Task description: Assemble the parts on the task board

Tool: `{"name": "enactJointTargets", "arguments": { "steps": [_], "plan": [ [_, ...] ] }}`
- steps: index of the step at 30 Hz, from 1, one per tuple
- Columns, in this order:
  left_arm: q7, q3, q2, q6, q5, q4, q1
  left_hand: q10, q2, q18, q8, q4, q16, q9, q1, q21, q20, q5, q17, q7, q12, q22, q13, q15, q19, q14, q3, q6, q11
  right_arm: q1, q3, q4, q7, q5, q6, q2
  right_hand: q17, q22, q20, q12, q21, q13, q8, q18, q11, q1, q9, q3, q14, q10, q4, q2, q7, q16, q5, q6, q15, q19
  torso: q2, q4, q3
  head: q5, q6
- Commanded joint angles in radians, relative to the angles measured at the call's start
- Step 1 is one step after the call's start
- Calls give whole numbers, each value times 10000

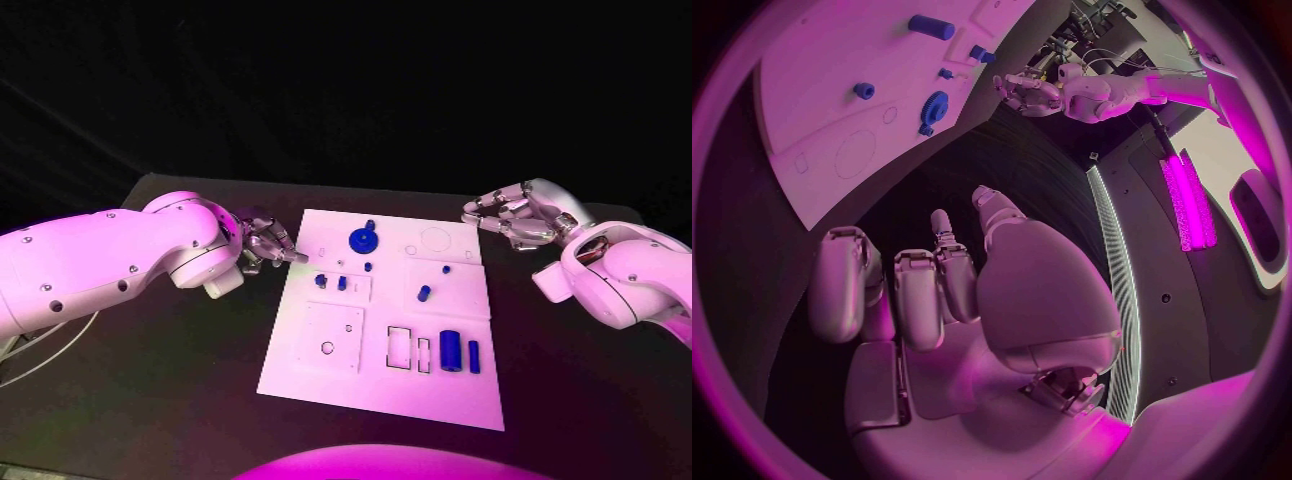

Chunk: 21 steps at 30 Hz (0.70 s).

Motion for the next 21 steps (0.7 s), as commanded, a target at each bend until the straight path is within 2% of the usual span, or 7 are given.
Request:
{"name": "enactJointTargets", "arguments": {
  "steps": [1,4,7,11,14,19,21],
  "plan": [
    [1070,-42,-174,-1221,636,232,-30,170,-270,186,-79,-15,6,-259,-104,-24,-2,10,936,-43,65,9,-53,16,92,392,535,239,-24,-8,0,-33,68,-56,5,22,1302,385,-18,15,-23,921,46,191,-37,-82,11,-67,591,-27,-15,-23,1,-39,32,-71,18,-25,-2,22,5,17,-3],
    [1343,-94,-374,-1751,659,487,-118,455,-540,153,-56,-27,107,-496,-309,65,-39,10,1083,-88,281,168,73,-3,256,475,1061,425,-55,-15,-1,-77,68,-56,0,39,1302,385,-18,15,-23,921,46,191,-37,-82,11,-67,591,-27,-15,-23,1,-39,32,-71,18,-25,6,25,-6,3,-19],
    [1449,-128,-515,-2197,586,695,-202,765,-686,105,55,-31,226,-604,-640,200,-61,4,1258,-155,557,370,313,-46,406,559,1336,653,-106,-22,-1,-89,66,-56,-7,32,1302,385,-18,15,-23,921,46,191,-37,-82,11,-67,591,-27,-15,-23,1,-39,32,-71,18,-25,3,-1,-11,17,-34],
    [1409,-164,-630,-2623,501,906,-315,1112,-865,60,248,-11,355,-705,-1162,379,-121,-8,1453,-248,916,628,640,-113,578,647,1642,887,-205,-25,-1,-98,56,-56,-19,22,1302,385,-18,15,-23,921,46,191,-37,-82,11,-67,591,-27,-15,-23,1,-39,32,-71,18,-25,3,8,-13,2,-48],
    [1253,-195,-666,-2768,377,1013,-433,1301,-972,2,399,-19,473,-742,-1598,549,-146,2,1638,-321,1107,876,812,-160,714,720,1760,1030,-241,-27,-1,-102,51,-56,-21,21,1302,385,-18,15,-23,921,46,191,-37,-82,11,-67,591,-27,-15,-23,1,-39,32,-71,18,-25,-2,19,-8,14,-69],
    [844,-220,-666,-2715,39,1189,-777,1531,-1157,-64,589,-12,634,-793,-2082,786,-187,0,1897,-415,1331,1215,1027,-230,886,814,1846,1176,-321,-29,-1,-108,46,-56,-24,23,1302,385,-18,15,-23,921,46,191,-37,-82,11,-67,591,-27,-15,-23,1,-39,32,-71,18,-25,-23,27,1,8,-88],
    [720,-225,-630,-2680,-68,1200,-856,1577,-1185,-92,624,-13,701,-810,-2149,880,-199,1,2007,-432,1373,1354,1068,-245,949,850,1875,1191,-339,-32,-1,-116,48,-56,-24,24,1302,385,-18,15,-23,921,46,191,-37,-82,11,-67,591,-27,-15,-23,1,-39,32,-71,18,-25,-25,42,-11,-12,-79]
  ]
}}
